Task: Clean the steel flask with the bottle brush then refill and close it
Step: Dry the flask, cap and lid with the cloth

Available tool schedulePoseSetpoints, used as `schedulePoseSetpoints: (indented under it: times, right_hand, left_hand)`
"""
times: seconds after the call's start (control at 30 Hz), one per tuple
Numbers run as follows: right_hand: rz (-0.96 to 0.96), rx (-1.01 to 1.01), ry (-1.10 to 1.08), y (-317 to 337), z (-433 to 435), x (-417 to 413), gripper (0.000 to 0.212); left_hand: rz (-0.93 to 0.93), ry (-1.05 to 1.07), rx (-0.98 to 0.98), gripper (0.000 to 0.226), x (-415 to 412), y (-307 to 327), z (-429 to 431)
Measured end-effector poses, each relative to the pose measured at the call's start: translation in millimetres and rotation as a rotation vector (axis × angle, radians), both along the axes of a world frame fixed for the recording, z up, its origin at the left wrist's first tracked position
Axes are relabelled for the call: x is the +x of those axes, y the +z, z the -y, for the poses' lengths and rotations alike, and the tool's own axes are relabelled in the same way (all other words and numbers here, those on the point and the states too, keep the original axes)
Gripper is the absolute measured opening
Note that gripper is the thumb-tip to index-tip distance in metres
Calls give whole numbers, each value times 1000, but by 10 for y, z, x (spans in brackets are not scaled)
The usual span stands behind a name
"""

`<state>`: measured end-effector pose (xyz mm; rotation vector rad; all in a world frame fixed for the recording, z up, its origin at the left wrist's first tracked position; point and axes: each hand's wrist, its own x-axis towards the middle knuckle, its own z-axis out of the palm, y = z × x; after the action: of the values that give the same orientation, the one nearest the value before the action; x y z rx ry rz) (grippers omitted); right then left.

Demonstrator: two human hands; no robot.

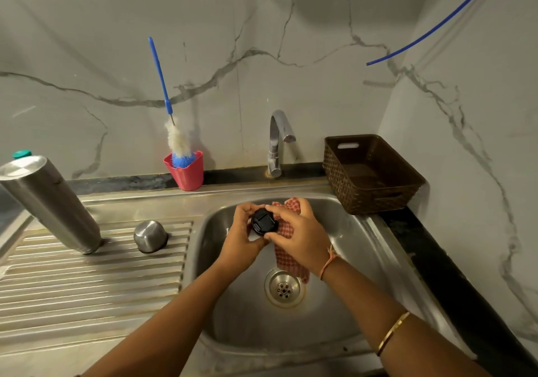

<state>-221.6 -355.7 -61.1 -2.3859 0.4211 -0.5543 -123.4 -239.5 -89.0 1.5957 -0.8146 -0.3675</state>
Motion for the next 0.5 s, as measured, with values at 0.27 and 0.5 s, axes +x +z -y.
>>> schedulePoseSetpoints:
  times: [0.27,0.5]
  right_hand:
    - [-168,-142,77,159,170,-25,58]
    - [-231,-207,138,119,277,-47,56]
  left_hand:
    - [178,-62,132,65,-2,-36,-43]
    - [239,-63,240,56,3,8,-11]
